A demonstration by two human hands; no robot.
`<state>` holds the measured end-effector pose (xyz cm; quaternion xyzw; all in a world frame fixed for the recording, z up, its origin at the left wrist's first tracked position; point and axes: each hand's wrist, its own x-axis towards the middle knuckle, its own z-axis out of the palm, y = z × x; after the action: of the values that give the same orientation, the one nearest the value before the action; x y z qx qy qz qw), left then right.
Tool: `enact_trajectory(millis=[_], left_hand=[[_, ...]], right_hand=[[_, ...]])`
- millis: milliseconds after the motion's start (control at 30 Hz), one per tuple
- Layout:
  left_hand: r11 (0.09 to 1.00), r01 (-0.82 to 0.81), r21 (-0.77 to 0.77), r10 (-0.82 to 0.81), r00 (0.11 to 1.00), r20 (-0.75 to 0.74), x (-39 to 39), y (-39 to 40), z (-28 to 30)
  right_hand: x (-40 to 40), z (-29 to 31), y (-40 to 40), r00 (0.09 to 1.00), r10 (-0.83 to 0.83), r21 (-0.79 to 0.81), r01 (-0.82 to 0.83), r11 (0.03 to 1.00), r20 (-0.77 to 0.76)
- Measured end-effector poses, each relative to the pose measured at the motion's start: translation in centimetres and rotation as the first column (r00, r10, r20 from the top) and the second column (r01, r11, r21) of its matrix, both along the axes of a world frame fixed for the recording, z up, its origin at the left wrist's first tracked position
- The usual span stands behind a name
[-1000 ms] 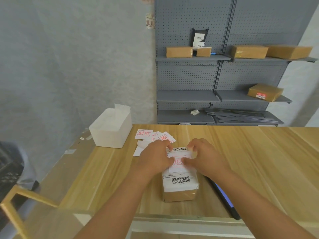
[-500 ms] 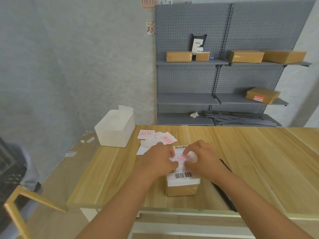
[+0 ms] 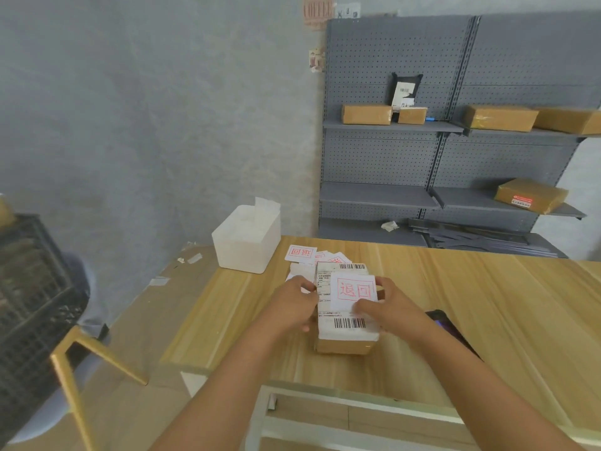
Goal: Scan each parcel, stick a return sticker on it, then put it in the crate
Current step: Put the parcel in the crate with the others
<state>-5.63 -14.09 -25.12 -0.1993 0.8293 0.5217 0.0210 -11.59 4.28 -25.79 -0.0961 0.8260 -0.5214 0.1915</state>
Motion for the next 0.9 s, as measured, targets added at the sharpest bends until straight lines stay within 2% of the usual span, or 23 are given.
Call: enact_trajectory(millis=[133,300,533,733,900], left_hand=[[0.99,-0.131,-0.059,0.129,0.991,-0.037,1.3,-4.0,0.9],[0.937,-0.346,-0.042,0.345,0.938,-0.025,5.0,-9.4,1.4],[0.807,-0.589,-0.051,0.59,0.807,0.016,14.0,-16.2,2.1],[0.676,-0.733,-0.071,0.735,0.678,-0.012,23.1,-23.0,1.5],[0.617,-0.786,-0.043,0.785,0.618,-0.047,29.1,-30.7,1.4]], right_hand=[[-0.4,0.8,-4.3,0.985,0.169,-0.117,-0.164,0.979,0.036],[-0.2,1.4,-11.3,0.93,0.366,-0.117,-0.361,0.925,0.025],[4.2,1.9,-23.4,0.759,0.651,-0.102,-0.646,0.756,0.015],[11.0,1.7,-33.7,0.611,0.792,-0.093,-0.788,0.608,0.002],[16.4,1.2,-43.2,0.564,0.824,-0.086,-0.824,0.559,-0.044]])
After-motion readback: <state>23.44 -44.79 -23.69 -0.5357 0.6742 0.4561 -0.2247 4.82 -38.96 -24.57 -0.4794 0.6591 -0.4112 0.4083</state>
